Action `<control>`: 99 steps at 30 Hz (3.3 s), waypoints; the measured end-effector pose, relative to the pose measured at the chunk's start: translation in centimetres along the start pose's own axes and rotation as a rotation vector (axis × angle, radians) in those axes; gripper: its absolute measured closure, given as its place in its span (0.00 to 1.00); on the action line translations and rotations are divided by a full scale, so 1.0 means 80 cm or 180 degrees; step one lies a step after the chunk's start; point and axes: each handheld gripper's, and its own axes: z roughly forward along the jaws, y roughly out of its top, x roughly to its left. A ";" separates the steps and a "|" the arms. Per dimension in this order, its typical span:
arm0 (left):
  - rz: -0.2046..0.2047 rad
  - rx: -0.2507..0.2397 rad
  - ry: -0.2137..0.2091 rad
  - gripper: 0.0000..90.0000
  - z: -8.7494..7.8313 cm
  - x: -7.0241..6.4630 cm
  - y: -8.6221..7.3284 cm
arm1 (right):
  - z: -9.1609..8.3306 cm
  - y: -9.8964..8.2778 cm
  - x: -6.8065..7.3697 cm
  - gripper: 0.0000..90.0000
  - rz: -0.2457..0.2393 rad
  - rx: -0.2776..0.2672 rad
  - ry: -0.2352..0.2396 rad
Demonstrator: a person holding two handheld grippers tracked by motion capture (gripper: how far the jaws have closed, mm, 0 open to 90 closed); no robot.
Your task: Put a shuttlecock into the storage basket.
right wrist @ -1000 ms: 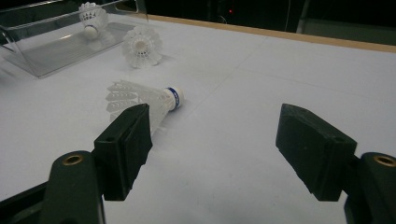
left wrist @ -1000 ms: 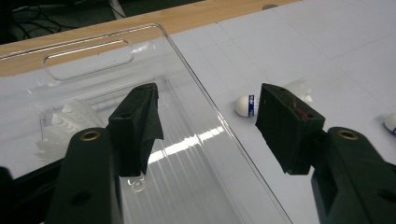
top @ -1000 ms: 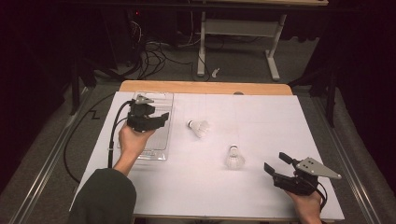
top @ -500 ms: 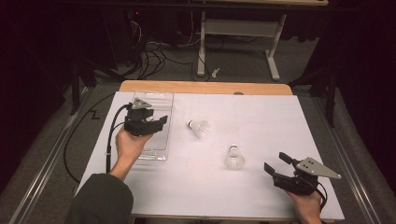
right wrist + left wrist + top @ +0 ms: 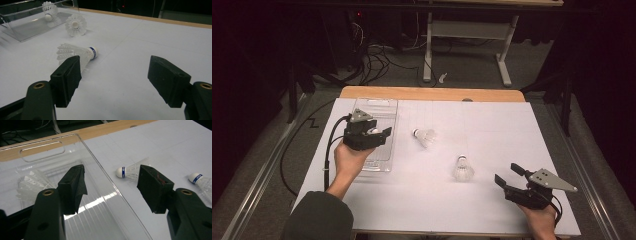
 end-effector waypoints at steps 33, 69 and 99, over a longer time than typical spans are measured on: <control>0.0057 -0.0133 -0.0063 0.43 -0.024 -0.012 -0.022 | -0.001 0.000 0.001 0.30 0.0005 -0.0015 0.0012; 0.0093 -0.0220 -0.0037 0.43 -0.050 -0.019 -0.048 | -0.002 0.001 -0.001 0.30 0.0051 -0.0056 -0.0006; -0.0007 -0.0258 -0.0174 0.41 -0.057 -0.028 -0.072 | -0.003 0.000 0.000 0.30 0.0033 -0.0059 0.0018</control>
